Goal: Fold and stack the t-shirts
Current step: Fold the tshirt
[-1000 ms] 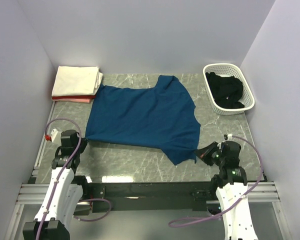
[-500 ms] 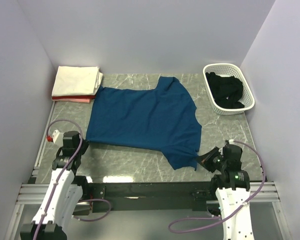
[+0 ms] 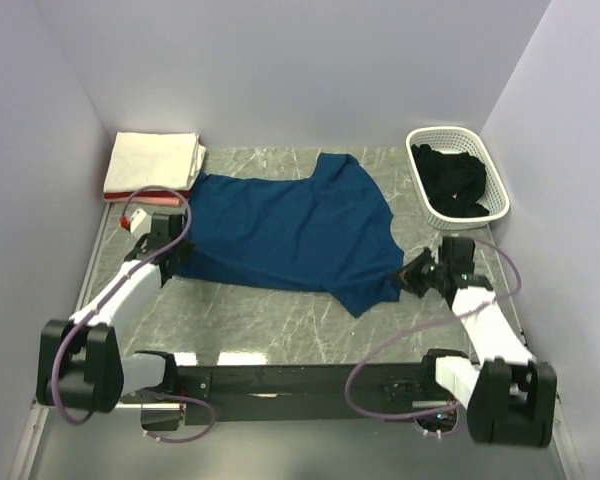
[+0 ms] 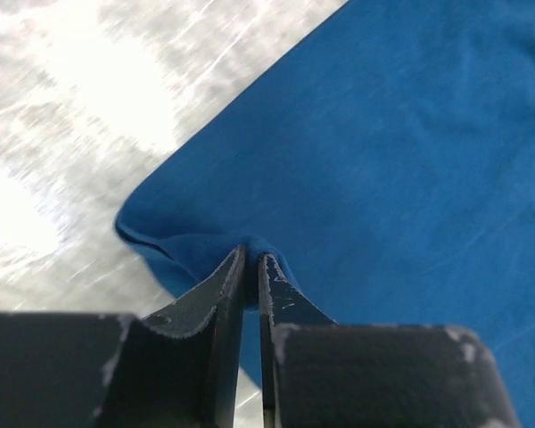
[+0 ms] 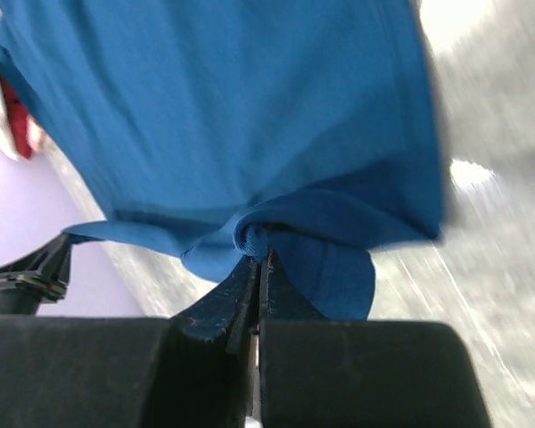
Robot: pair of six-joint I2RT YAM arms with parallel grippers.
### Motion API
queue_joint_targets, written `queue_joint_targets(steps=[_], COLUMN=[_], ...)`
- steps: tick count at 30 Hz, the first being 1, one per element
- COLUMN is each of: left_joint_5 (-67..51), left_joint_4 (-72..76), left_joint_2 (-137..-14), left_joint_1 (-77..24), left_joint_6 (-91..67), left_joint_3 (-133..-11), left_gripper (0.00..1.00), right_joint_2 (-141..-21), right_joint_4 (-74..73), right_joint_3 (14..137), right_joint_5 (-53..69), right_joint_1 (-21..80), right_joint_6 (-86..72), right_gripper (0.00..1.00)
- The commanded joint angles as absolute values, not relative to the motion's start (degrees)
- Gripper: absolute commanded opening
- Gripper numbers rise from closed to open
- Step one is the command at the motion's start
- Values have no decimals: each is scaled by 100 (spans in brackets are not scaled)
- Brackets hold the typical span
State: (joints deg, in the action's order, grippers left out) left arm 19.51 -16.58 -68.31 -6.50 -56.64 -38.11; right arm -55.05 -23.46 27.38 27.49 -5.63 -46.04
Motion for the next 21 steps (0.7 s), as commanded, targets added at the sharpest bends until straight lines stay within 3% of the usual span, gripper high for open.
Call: queue_joint_targets(steps=[1,8,21], left_joint_5=[2267,2365,2575], left_joint_4=[-1468,-1503,-1661], left_joint_2=[-7250,-7831,-8428], left_joint_1=[-703,-703,-642], left_joint_6=[-5634,-5678,-5642], left_joint_3=[-4324,-4684,-5194], left_gripper=[17,20,23], right_joint_2=[-6203,-7618,-8121], right_joint_4=[-1284,-862,-615], right_joint_3=[3417,4148,4306], right_joint_5=[2847,3049,3445], right_joint_1=[-580,-624,-878], right_joint_6=[-4728,-4895,-4887], right_gripper=[0,0,0])
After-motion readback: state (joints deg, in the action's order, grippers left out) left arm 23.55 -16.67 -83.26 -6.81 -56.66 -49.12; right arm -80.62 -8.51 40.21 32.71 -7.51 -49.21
